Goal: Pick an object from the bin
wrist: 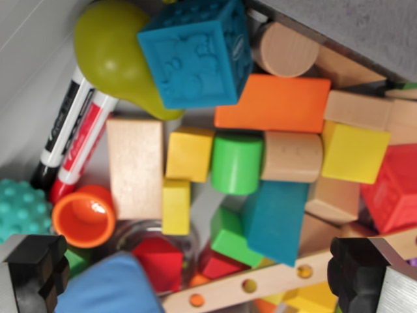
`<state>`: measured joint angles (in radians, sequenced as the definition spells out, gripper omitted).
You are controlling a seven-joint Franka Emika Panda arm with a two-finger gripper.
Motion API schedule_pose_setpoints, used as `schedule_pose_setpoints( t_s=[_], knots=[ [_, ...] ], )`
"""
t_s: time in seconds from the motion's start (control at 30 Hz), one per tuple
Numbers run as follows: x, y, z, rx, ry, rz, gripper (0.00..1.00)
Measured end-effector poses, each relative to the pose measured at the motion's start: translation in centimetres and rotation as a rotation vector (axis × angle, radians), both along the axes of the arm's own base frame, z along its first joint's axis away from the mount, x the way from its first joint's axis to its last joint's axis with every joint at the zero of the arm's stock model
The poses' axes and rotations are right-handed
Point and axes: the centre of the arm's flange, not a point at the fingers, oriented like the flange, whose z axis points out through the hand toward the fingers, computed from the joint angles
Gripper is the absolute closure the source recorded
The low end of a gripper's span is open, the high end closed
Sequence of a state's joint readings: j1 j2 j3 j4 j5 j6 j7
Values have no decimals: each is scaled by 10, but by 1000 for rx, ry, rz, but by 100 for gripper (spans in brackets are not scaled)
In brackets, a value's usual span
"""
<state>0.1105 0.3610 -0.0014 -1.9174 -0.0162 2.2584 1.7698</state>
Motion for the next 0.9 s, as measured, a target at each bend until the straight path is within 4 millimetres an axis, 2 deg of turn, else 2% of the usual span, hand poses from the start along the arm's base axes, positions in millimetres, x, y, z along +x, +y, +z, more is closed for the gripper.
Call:
schedule_pose_setpoints(
  t_s=[0.9],
  knots=[
    [14,40,-43,5,-11,-366,0]
  ],
)
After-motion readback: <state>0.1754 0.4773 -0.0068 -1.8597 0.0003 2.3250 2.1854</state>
